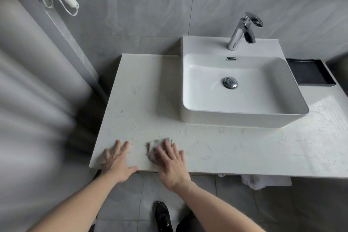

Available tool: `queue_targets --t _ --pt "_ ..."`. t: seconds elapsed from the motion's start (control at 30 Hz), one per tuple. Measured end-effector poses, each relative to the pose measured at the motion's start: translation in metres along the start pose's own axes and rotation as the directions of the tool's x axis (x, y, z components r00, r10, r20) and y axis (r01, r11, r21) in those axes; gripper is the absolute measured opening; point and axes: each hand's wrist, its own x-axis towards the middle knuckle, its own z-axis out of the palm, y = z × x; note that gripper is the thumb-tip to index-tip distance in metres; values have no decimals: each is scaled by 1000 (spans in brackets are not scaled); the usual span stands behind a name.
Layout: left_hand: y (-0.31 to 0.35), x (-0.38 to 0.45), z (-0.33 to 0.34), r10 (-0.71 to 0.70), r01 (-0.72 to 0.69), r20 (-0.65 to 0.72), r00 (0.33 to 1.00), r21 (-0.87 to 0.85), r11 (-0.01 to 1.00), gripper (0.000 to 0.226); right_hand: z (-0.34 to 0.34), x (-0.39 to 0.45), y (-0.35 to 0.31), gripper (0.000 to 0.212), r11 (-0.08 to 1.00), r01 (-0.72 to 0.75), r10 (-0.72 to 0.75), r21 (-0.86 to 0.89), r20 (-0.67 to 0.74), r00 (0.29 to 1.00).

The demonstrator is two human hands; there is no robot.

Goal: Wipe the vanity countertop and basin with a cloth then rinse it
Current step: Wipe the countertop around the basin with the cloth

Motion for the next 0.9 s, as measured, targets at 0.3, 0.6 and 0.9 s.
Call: queue_targets --t 0.3,0.6,0.9 --pt "74 -44 13 246 -278 -223 943 -127 952 76 -64 -80 154 79 951 -304 304 -62 -20 953" --pt "144 -46 59 307 -297 -194 932 78 952 70 -69 -85 157 81 920 -374 383 -115 68 921" --pt "-10 -17 7 -137 90 -325 936 -157 983 64 -73 -78 152 88 918 -362 386 -161 152 910"
